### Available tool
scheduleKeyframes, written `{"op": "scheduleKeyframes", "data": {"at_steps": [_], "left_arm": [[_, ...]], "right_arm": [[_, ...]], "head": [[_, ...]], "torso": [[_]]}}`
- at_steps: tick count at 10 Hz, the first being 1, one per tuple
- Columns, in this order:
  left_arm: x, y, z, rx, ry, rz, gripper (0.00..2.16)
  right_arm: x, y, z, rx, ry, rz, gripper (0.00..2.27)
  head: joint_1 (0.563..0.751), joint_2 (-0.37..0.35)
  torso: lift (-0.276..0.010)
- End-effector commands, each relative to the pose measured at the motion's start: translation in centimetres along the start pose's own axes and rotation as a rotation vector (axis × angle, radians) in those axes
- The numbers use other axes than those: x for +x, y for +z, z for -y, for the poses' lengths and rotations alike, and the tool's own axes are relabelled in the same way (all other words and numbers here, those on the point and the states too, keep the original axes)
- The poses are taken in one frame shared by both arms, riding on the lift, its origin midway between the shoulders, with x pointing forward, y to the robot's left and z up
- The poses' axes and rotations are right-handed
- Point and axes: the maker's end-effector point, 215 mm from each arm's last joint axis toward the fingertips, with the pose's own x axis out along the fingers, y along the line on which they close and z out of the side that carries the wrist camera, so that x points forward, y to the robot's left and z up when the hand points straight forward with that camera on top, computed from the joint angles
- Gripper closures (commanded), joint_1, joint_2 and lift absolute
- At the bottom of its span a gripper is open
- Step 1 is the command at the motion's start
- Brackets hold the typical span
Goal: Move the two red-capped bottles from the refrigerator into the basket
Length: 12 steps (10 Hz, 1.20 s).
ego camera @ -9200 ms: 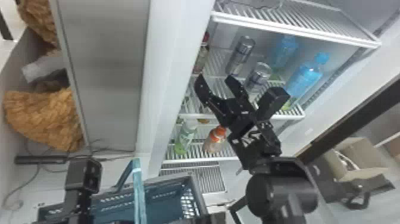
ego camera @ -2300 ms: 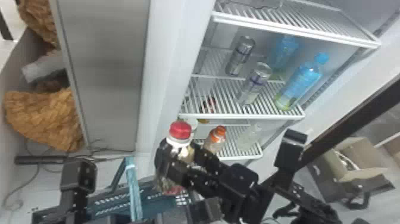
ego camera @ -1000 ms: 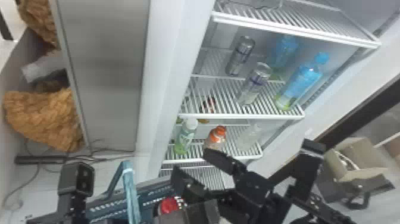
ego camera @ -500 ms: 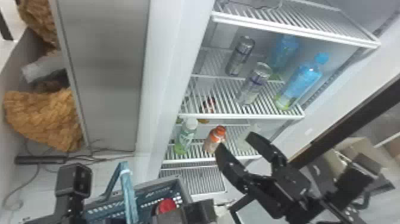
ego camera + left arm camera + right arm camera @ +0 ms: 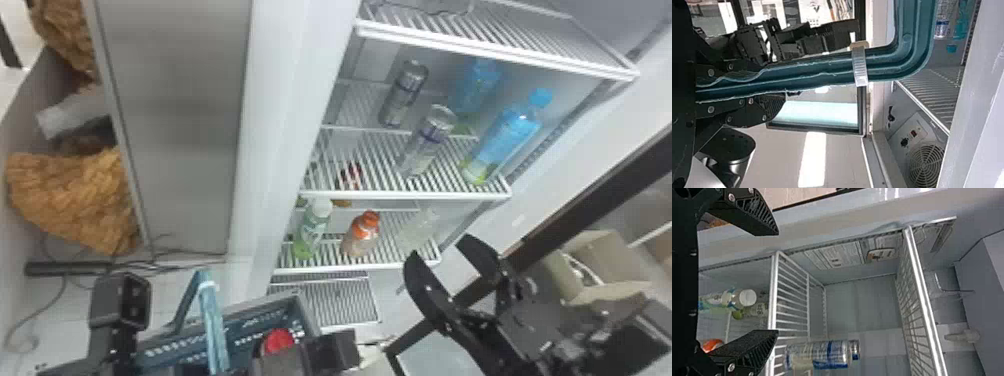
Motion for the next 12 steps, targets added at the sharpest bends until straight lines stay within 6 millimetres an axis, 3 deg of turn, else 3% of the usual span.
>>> {"op": "scheduleKeyframes", "data": {"at_steps": [1, 3, 7, 12], "left_arm": [[0.0, 0.0, 0.2, 0.0, -0.005, 0.002, 1.21], [0.0, 0.3, 0.3, 0.005, -0.009, 0.008, 1.21], [-0.2, 0.5, 0.4, 0.007, -0.009, 0.017, 1.21], [-0.2, 0.5, 0.2, 0.005, -0.007, 0.023, 1.21]], "right_arm": [[-1.1, -1.1, 0.4, -0.004, -0.015, -0.02, 0.13], [-2.3, -2.0, 0.3, -0.024, -0.029, -0.06, 0.13], [-4.5, -2.5, 2.6, -0.096, -0.061, -0.072, 0.13], [-4.3, -2.3, 2.8, -0.104, -0.055, -0.058, 0.13]], "head": [[0.695, -0.35], [0.695, -0.35], [0.695, -0.35], [0.695, -0.35]], "torso": [[0.0], [0.0], [0.0], [0.0]]}}
